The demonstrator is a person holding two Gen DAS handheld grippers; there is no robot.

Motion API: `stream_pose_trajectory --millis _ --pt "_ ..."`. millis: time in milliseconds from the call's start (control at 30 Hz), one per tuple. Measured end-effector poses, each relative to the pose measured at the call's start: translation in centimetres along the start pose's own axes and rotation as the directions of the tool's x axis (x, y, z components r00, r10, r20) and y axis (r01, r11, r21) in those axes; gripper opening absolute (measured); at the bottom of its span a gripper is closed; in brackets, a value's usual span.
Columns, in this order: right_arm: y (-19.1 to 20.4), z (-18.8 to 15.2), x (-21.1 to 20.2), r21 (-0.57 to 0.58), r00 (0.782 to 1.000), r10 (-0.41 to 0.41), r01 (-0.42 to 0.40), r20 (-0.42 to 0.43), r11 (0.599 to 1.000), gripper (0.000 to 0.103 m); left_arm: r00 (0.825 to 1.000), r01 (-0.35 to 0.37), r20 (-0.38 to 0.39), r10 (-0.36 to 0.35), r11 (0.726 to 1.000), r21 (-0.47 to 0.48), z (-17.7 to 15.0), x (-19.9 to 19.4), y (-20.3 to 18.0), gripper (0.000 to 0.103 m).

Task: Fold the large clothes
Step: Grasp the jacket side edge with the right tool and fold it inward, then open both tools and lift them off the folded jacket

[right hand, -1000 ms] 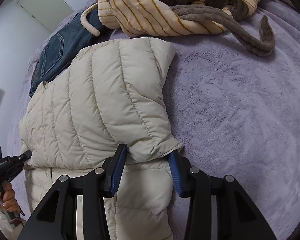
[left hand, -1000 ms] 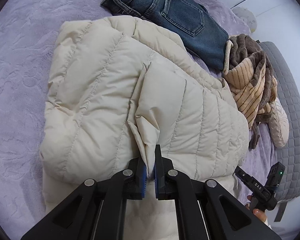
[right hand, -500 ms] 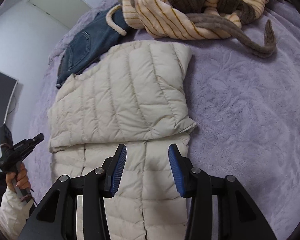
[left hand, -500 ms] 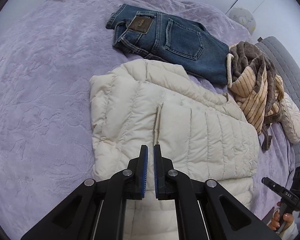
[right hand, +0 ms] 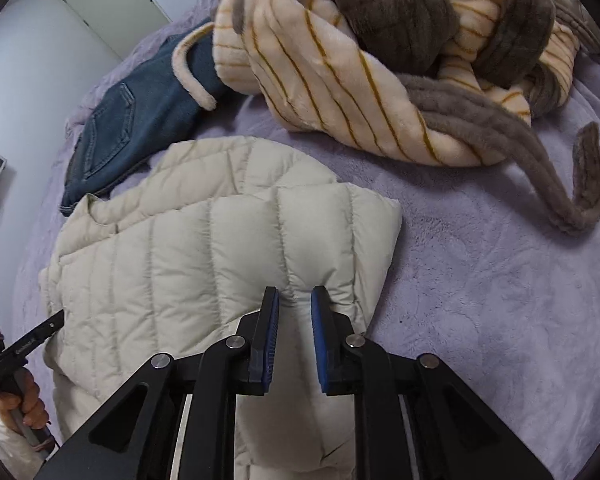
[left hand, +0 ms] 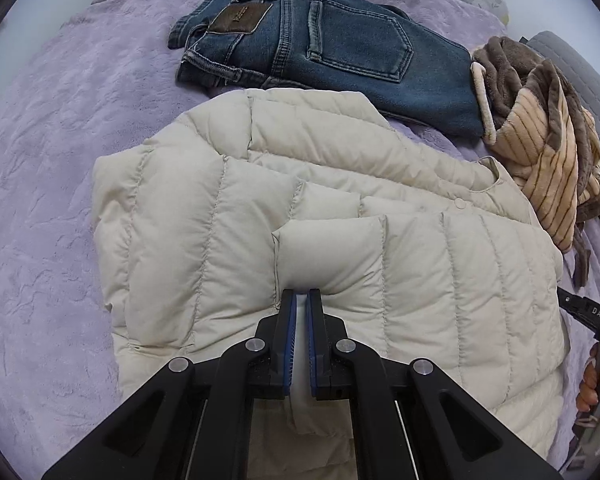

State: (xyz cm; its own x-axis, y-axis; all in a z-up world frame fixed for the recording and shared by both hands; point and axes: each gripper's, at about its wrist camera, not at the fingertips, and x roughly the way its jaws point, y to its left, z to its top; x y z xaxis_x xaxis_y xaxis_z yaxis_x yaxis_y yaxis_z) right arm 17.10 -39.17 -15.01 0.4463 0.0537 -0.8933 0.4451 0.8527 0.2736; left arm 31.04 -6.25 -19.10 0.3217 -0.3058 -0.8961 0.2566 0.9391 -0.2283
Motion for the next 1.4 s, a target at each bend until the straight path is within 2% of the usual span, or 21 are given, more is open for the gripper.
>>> stream_pose_trajectory --millis 233,400,533,633,867,1000,1100,1400 --pt "-0.9 -0.6 1.8 0.03 1.0 -0.007 0.007 0.0 1.0 0.014 1.0 -0.01 0.001 0.01 1.0 0.019 -0.2 0.2 -0.1 0.007" --pt "-0.5 -0.6 0.9 0.006 0.999 -0.035 0.035 -0.001 0.999 0.014 0.999 -0.041 0.005 0.041 0.999 0.023 0.0 -1.8 -0.1 0.007" --pt "0.3 -1.0 -1.5 -0.024 0.997 -0.067 0.067 0.032 0.997 0.014 0.999 -0.031 0.025 0.03 0.999 0.02 -0.8 -4.2 0.6 0.007" --pt "1.6 -2.2 -3.2 -0.066 0.996 -0.069 0.073 0.05 0.995 0.014 1.0 -0.028 0.008 0.027 0.999 0.039 -1.9 -4.7 0.6 0.007" --pt "2.6 -5.5 -3.6 -0.123 0.993 -0.12 0.119 0.005 0.985 0.014 0.997 -0.071 -0.036 0.073 0.996 0.058 -4.1 -3.8 0.3 0.007" --pt "2.0 -5.8 -4.0 -0.086 0.991 -0.131 0.13 -0.013 0.988 0.014 0.995 -0.091 -0.043 0.093 0.994 0.06 -4.5 -4.7 0.1 0.007" --pt "1.7 -6.2 -5.2 -0.061 0.992 -0.125 0.124 -0.026 0.99 0.018 0.993 -0.108 -0.049 0.111 0.992 0.07 -5.0 -5.9 -0.1 0.007" --pt "1.6 -8.5 -8.7 0.004 0.993 -0.077 0.078 -0.084 0.997 0.018 0.986 -0.144 -0.076 0.147 0.989 0.046 -7.4 -10.2 -1.2 0.007"
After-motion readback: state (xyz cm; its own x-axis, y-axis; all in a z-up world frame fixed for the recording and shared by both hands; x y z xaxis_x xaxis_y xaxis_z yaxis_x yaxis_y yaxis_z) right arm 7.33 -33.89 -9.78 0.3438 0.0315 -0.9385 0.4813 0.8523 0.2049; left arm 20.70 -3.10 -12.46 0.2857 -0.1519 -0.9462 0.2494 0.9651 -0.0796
